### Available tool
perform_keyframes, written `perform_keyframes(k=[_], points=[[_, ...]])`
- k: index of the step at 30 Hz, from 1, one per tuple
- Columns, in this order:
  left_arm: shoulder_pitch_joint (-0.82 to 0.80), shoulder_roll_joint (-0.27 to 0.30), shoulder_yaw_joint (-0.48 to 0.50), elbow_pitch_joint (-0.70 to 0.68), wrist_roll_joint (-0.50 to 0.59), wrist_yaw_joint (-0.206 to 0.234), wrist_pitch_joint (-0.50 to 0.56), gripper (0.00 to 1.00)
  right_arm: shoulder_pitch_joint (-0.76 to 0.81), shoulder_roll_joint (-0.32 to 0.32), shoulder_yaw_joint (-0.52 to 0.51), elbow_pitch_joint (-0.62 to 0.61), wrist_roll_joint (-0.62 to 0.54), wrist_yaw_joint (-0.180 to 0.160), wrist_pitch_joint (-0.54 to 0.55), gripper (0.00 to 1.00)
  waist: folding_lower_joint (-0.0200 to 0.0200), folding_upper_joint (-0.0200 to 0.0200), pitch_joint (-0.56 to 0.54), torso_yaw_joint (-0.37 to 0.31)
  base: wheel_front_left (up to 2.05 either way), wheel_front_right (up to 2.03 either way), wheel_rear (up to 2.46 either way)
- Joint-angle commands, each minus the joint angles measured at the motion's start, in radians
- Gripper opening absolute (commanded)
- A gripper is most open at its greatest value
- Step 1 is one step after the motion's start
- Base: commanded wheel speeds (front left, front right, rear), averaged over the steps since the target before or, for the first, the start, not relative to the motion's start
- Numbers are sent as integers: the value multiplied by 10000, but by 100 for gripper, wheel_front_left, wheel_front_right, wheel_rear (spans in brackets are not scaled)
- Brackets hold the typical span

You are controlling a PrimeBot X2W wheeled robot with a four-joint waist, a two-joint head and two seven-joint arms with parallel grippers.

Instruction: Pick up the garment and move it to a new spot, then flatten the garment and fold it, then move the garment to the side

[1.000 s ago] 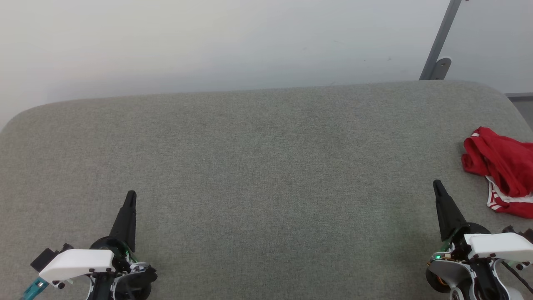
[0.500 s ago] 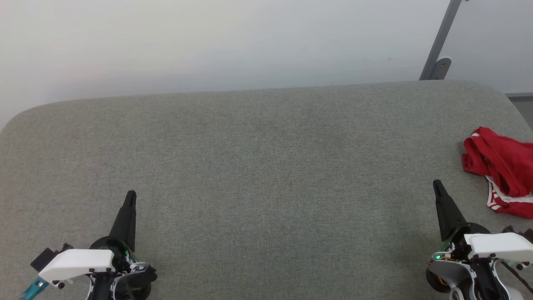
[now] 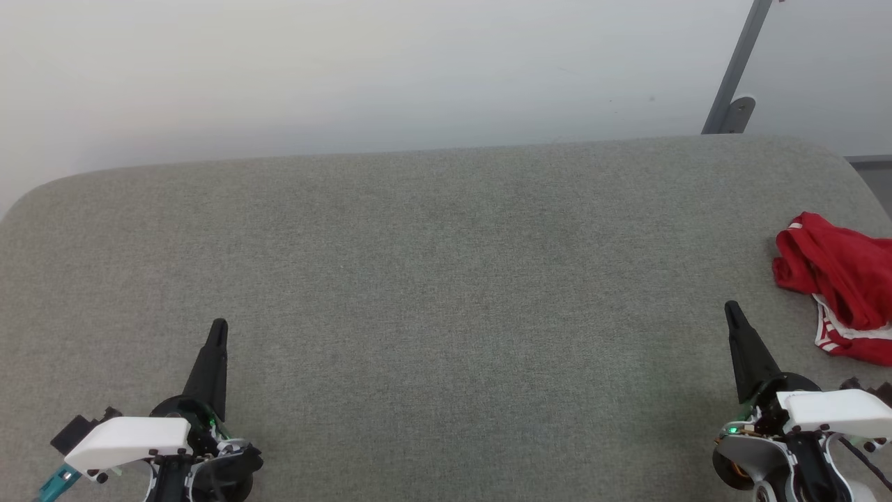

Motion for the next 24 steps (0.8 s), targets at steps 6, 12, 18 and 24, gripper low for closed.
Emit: perform_keyframes(k=[6,12,18,24], points=[[-129,-31,46,0,28,-28,68,0,-42,15,-4,24,40,0,13,0,0,-1,0,0,0,0,0],[-129,-33,50,-2,36,-28,55,0,-42,15,-2,24,40,0,13,0,0,-1,0,0,0,0,0],[-130,-36,56,-1,44,-28,61,0,-41,15,-1,24,40,0,12,0,0,-1,0,0,0,0,0],[-131,-39,60,-1,50,-28,67,0,-41,15,-2,24,41,0,12,0,0,-1,0,0,0,0,0]])
